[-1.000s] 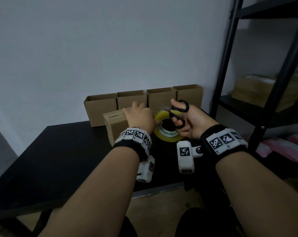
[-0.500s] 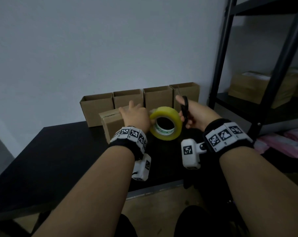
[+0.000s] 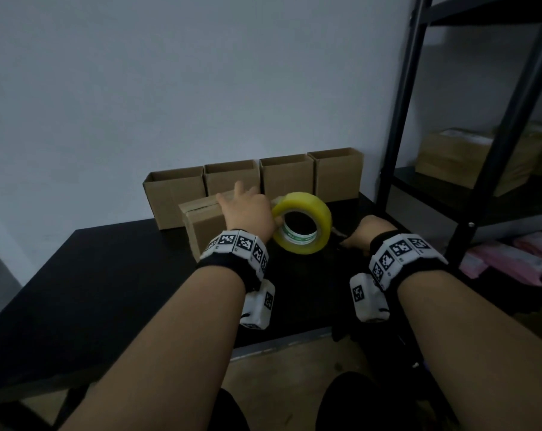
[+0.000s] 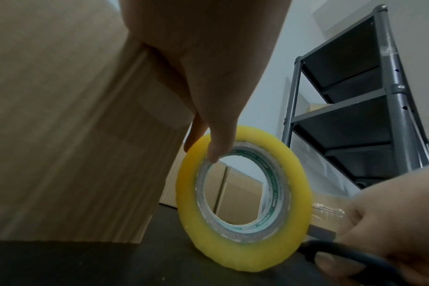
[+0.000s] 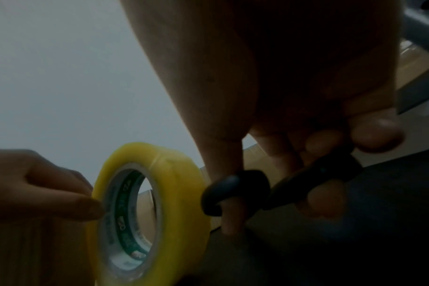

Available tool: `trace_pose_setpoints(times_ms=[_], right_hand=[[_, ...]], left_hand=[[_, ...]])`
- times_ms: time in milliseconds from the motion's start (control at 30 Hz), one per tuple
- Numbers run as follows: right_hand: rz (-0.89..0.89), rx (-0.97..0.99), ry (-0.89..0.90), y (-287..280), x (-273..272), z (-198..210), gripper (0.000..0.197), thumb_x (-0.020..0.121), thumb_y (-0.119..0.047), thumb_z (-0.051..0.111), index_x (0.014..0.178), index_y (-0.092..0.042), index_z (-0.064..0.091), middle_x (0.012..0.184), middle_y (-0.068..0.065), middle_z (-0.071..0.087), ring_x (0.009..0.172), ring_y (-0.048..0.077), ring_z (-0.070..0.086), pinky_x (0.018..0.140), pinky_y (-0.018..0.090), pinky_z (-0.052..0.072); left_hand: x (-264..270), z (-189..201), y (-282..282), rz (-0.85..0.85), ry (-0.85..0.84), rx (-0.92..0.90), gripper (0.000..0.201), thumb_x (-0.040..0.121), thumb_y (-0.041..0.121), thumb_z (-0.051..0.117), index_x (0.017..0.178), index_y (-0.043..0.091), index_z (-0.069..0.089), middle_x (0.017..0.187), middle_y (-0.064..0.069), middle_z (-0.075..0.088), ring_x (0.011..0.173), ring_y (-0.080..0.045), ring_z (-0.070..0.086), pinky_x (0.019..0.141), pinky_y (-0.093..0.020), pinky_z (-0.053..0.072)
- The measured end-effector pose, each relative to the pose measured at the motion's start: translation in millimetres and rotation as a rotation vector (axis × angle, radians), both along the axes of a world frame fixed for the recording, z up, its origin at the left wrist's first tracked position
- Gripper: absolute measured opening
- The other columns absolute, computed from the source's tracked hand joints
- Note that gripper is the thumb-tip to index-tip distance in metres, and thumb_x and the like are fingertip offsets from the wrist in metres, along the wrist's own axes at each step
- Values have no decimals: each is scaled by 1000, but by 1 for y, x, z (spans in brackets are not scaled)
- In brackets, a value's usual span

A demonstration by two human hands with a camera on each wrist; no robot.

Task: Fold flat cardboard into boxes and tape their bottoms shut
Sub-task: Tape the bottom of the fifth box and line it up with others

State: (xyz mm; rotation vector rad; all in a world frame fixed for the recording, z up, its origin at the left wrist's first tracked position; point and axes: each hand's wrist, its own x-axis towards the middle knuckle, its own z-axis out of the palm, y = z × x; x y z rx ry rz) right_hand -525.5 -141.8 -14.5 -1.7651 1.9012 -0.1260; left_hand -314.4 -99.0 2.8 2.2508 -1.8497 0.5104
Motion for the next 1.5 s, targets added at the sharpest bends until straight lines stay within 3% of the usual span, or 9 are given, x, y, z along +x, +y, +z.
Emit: trace_pose_setpoints(times_ms=[100,300,400,500,667,867,1033,1267,1500], right_hand=[[13,-116,33,1,2,-2,39,85,-31,72,65,-18,41,97,8,54,96,28,58,73,32,41],[103,33,167,3,13,11,39,90,-37,66,76,-6,46,79,4,48,76,21,53,62,25,41],[61,-138,28,-1,10,2,23,88,-22,68,79,-8,53,90,6,53,87,26,59,71,27,51],[-22,-258,-139,3,16,10,23,93,-13,53,74,0,58,81,15,60,72,27,59,58,26,53],[68,-344,-592,24,34,32,35,100,-30,49,117,-4,65,118,13,64,109,28,59,94,36,45],[79,-265,-661,29,45,29,44,96,-35,56,115,4,66,115,23,65,105,34,62,92,39,49],[56,-223,-705,27,54,27,41,94,-37,59,102,2,69,100,19,67,93,32,64,83,37,49],[35,-225,-765,30,62,25,39,92,-35,63,110,-1,64,109,17,65,100,32,63,97,47,49],[88,-423,-568,30,64,36,36,95,-27,59,123,-6,52,103,3,51,91,16,49,76,30,38]], left_hand=[[0,0,0,5,4,4,45,81,61,54,102,24,70,116,3,58,124,-26,36,101,-61,28],[-1,1,1,9,5,3,45,82,61,53,101,24,70,115,4,58,125,-26,35,102,-60,28],[-1,1,1,7,12,0,44,82,61,52,101,26,70,115,4,57,125,-26,35,103,-61,27],[-1,1,1,6,15,11,43,83,61,52,103,27,70,116,4,57,125,-26,35,104,-62,25],[0,1,0,13,11,26,43,83,62,50,106,31,70,117,4,57,125,-26,34,102,-61,26],[2,4,6,-67,112,-36,48,87,65,42,130,46,52,131,4,53,130,-28,33,105,-60,22],[7,9,10,-119,144,27,37,92,55,43,127,52,52,135,8,51,132,-25,31,108,-62,19],[9,14,16,-155,176,51,44,91,39,46,135,41,50,138,4,51,132,-25,31,109,-61,20],[15,18,19,-157,276,-59,30,86,21,55,115,14,60,125,-4,55,121,-25,46,104,-49,29]])
